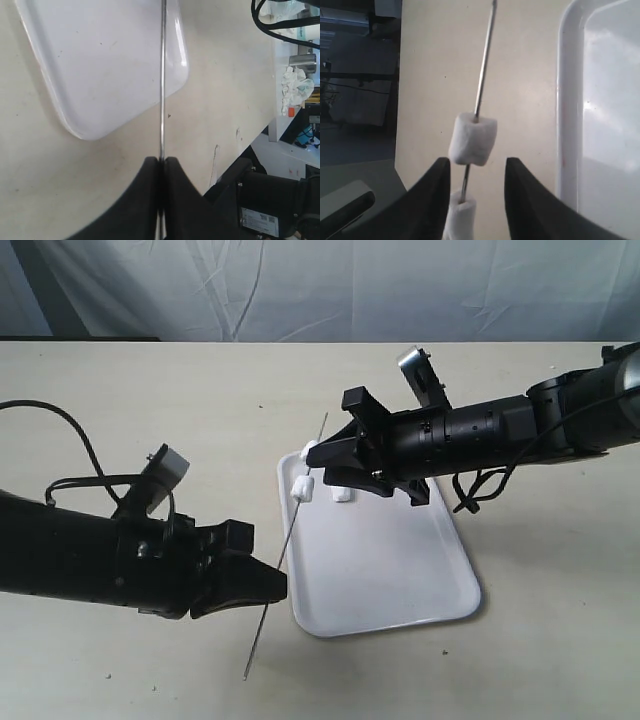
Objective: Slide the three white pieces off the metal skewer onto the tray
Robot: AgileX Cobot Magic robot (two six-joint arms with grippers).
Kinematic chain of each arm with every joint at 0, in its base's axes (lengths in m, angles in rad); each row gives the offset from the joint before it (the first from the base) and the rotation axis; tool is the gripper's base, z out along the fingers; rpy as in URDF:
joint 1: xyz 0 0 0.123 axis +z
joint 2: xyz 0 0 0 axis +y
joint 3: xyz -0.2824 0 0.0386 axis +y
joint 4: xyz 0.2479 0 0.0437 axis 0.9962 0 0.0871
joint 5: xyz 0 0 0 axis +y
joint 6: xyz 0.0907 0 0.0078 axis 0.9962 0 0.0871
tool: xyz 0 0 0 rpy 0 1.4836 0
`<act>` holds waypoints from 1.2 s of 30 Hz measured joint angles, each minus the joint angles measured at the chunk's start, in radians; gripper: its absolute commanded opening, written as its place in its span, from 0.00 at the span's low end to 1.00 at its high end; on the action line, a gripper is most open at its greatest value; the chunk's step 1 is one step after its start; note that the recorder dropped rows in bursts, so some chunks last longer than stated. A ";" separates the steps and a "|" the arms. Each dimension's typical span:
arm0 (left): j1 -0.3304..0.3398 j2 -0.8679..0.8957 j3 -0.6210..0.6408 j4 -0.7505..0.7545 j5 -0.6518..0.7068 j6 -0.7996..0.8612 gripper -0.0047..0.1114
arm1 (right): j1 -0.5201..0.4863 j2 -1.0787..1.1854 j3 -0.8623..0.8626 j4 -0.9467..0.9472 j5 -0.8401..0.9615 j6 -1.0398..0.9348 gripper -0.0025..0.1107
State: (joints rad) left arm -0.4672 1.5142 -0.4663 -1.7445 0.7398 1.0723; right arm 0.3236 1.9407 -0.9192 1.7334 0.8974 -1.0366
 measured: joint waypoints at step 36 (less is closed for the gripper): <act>0.000 0.000 0.000 0.018 0.052 -0.059 0.04 | 0.000 0.000 0.000 0.000 -0.016 -0.017 0.22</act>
State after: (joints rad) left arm -0.4672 1.5142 -0.4663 -1.7264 0.7921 1.0134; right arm 0.3231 1.9407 -0.9192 1.7334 0.8811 -1.0539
